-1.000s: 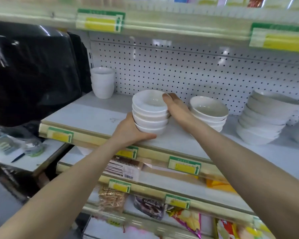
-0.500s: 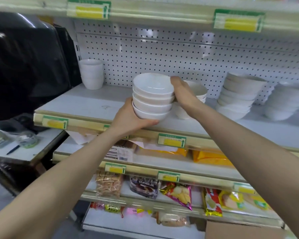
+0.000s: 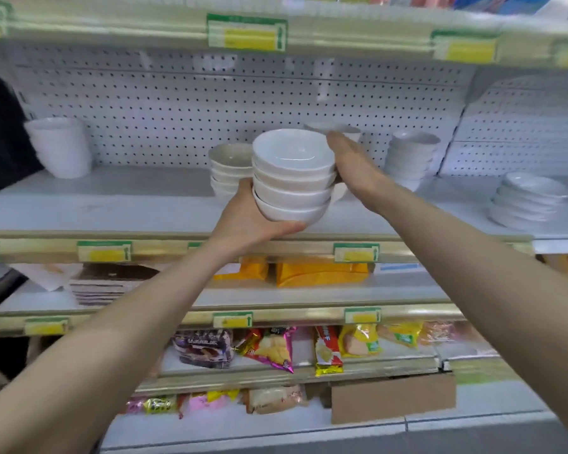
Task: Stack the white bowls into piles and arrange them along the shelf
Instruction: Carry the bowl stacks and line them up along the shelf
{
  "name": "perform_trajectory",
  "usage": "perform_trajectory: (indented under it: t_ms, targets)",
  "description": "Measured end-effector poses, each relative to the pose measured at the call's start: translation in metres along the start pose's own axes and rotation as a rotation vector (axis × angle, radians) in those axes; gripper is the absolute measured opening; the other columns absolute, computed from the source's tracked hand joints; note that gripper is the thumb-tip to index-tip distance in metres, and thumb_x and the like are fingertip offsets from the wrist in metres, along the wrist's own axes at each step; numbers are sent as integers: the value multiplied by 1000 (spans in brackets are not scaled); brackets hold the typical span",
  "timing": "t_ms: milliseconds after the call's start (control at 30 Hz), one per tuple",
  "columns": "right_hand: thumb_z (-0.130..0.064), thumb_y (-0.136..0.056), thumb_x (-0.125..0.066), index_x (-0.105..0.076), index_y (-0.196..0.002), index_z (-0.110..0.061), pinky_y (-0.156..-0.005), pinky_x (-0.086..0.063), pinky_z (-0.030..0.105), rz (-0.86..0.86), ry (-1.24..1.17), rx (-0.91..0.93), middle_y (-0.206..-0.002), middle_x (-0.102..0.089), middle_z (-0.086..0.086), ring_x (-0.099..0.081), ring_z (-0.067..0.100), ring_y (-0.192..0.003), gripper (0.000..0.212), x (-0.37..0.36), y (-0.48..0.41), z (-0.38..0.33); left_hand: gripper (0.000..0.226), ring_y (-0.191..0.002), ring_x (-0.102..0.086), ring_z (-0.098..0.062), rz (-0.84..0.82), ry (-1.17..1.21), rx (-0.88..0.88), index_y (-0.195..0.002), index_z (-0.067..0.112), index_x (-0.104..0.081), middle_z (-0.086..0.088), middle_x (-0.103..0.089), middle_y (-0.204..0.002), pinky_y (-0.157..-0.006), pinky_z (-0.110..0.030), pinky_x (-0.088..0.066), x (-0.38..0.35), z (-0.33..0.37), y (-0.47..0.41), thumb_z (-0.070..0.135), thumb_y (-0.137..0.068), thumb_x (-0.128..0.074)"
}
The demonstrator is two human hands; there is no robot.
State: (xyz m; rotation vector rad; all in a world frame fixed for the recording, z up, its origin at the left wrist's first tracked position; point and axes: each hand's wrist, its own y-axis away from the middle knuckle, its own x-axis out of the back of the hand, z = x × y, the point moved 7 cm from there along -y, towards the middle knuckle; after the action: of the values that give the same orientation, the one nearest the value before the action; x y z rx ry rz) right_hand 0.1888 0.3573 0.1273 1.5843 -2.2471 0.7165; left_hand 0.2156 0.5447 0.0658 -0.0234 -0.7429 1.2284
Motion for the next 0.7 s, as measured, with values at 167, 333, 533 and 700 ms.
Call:
perform_trajectory:
  t_ms: [167, 333, 533, 700]
  targets:
    - [-66, -78, -24, -61, -114, -35, -102, -44, 49, 149, 36, -83, -115, -67, -2, -60, 25, -111, 60, 96, 25, 53, 78, -103, -60, 5, -106, 78, -116, -116, 39, -51, 20, -63, -113, -86, -27, -55, -95, 59, -14, 58, -50, -88]
    - [-52, -85, -26, -53, -79, -33, -101, -44, 54, 259, 59, -130, -96, -62, -3, -59, 29, -105, 34, 187, 58, 113, 97, -108, -59, -5, -210, 113, -112, -123, 27, -45, 14, -59, -120, -85, -32, -53, -200, 102, -17, 61, -43, -88]
    - [-54, -80, -23, -52, -86, -21, -100, -43, 55, 382, 120, -239, -100, -62, 10, -58, 32, -101, 44, 289, 95, 181, 69, -82, -52, 12, -398, 176, -166, -104, 37, -42, 28, -50, -98, -65, -11, -41, -309, 165, -11, 40, -57, -92]
    - [-51, -83, -25, -56, -102, -8, -93, -45, 47, 534, 138, -292, -110, -64, 17, -58, 32, -96, 56, 365, 119, 222, 48, -65, -58, 22, -520, 238, -233, -80, 38, -49, 21, -61, -78, -54, -11, -48, -382, 216, -15, 28, -61, -92]
